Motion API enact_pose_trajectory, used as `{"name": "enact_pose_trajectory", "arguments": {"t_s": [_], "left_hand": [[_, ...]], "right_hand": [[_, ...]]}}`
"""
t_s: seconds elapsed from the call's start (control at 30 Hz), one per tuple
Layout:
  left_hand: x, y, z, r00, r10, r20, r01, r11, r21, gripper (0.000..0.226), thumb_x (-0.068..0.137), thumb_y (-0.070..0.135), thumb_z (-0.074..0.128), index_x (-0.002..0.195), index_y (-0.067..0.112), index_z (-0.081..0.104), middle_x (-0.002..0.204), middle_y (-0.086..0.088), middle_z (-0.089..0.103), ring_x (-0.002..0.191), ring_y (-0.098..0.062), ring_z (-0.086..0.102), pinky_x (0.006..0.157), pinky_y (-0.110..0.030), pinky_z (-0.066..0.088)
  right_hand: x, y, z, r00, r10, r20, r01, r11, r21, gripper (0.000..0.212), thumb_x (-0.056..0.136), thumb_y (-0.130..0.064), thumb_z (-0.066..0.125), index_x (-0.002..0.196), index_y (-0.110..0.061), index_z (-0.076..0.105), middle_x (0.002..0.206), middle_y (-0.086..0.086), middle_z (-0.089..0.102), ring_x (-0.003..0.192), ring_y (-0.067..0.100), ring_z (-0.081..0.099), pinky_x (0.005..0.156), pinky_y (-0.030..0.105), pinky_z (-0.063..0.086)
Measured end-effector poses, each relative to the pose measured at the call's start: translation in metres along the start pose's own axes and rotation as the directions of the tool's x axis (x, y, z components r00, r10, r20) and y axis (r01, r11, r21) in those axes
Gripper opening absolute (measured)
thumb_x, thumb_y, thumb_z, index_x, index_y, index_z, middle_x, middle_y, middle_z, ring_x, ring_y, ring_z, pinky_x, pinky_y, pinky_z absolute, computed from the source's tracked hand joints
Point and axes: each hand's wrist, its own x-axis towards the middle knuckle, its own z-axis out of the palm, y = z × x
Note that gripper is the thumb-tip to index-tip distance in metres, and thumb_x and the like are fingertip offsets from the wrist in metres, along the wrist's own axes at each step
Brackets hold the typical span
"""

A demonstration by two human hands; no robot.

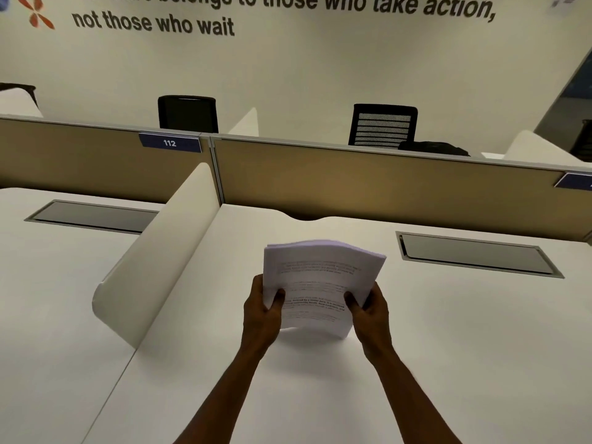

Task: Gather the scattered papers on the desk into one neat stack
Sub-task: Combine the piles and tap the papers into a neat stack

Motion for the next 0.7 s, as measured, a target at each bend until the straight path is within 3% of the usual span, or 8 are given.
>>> {"name": "enact_pose_trajectory", "arguments": {"t_s": [0.13,0.23,0.3,0.37,0.43,0.53,0.6,0.7], "left_hand": [[-0.003,-0.01,0.003,0.997,-0.069,0.02,0.068,0.997,0.021,0.038,0.098,0.005,0.051,0.132,0.022,0.049,0.116,0.004,0.061,0.103,-0.011,0.06,0.077,-0.012,0.05],[-0.002,-0.009,0.004,0.999,-0.021,-0.027,0.023,0.998,0.053,0.031,0.099,0.006,0.05,0.125,0.022,0.051,0.109,0.006,0.062,0.099,-0.01,0.062,0.071,-0.012,0.054],[-0.004,-0.014,0.004,0.998,-0.053,-0.016,0.054,0.997,0.057,0.033,0.099,0.007,0.051,0.128,0.023,0.05,0.111,0.007,0.061,0.101,-0.011,0.062,0.076,-0.013,0.053],[-0.008,-0.023,0.004,0.993,-0.116,0.028,0.114,0.991,0.074,0.036,0.099,0.009,0.051,0.133,0.02,0.049,0.117,0.003,0.06,0.11,-0.02,0.061,0.086,-0.022,0.053],[-0.008,-0.028,0.003,0.991,-0.127,0.045,0.123,0.989,0.087,0.034,0.098,0.009,0.053,0.129,0.023,0.051,0.117,0.002,0.061,0.114,-0.026,0.061,0.091,-0.03,0.054],[-0.004,-0.017,-0.004,0.997,-0.075,0.005,0.074,0.988,0.134,0.026,0.093,0.012,0.063,0.115,0.023,0.054,0.11,0.005,0.065,0.105,-0.016,0.064,0.094,-0.041,0.057],[0.002,-0.005,-0.011,0.992,0.053,-0.113,-0.032,0.983,0.183,0.053,0.083,0.021,0.076,0.129,0.021,0.049,0.123,0.002,0.06,0.11,-0.014,0.06,0.099,-0.041,0.053],[0.015,0.036,-0.026,0.941,0.293,-0.17,-0.232,0.923,0.308,0.097,0.075,0.037,0.082,0.152,0.021,0.025,0.155,0.0,0.033,0.143,-0.017,0.035,0.114,-0.031,0.033]], "right_hand": [[-0.005,0.019,0.004,0.997,0.076,0.017,-0.074,0.994,-0.085,0.036,0.093,-0.006,0.061,0.126,-0.019,0.058,0.115,0.003,0.068,0.11,0.027,0.064,0.088,0.036,0.056],[-0.004,0.019,0.004,0.999,0.05,0.003,-0.049,0.993,-0.104,0.033,0.094,-0.007,0.059,0.126,-0.017,0.058,0.113,0.003,0.069,0.104,0.024,0.065,0.086,0.037,0.058],[-0.007,0.022,0.004,0.999,0.051,0.013,-0.049,0.992,-0.115,0.033,0.093,-0.009,0.061,0.125,-0.019,0.059,0.113,0.001,0.069,0.105,0.021,0.065,0.09,0.038,0.057],[-0.012,0.029,0.004,0.997,0.07,0.024,-0.066,0.988,-0.143,0.031,0.092,-0.008,0.063,0.118,-0.025,0.06,0.109,-0.005,0.068,0.105,0.02,0.064,0.09,0.034,0.056],[-0.015,0.029,0.002,0.999,0.029,0.025,-0.024,0.986,-0.163,0.032,0.092,-0.006,0.062,0.11,-0.032,0.059,0.104,-0.011,0.068,0.102,0.018,0.064,0.081,0.02,0.054],[-0.011,0.013,-0.007,0.995,-0.097,0.034,0.103,0.959,-0.263,0.03,0.093,-0.007,0.061,0.108,-0.033,0.06,0.098,-0.013,0.068,0.093,0.008,0.066,0.069,0.012,0.055],[-0.006,0.0,-0.017,0.978,-0.191,0.082,0.207,0.903,-0.376,0.028,0.093,-0.008,0.06,0.104,-0.034,0.061,0.092,-0.016,0.069,0.085,0.002,0.066,0.067,0.016,0.054],[0.003,-0.026,-0.031,0.931,-0.294,0.219,0.366,0.776,-0.514,0.021,0.092,-0.013,0.055,0.098,-0.032,0.062,0.08,-0.016,0.067,0.073,0.001,0.063,0.059,0.012,0.046]]}}
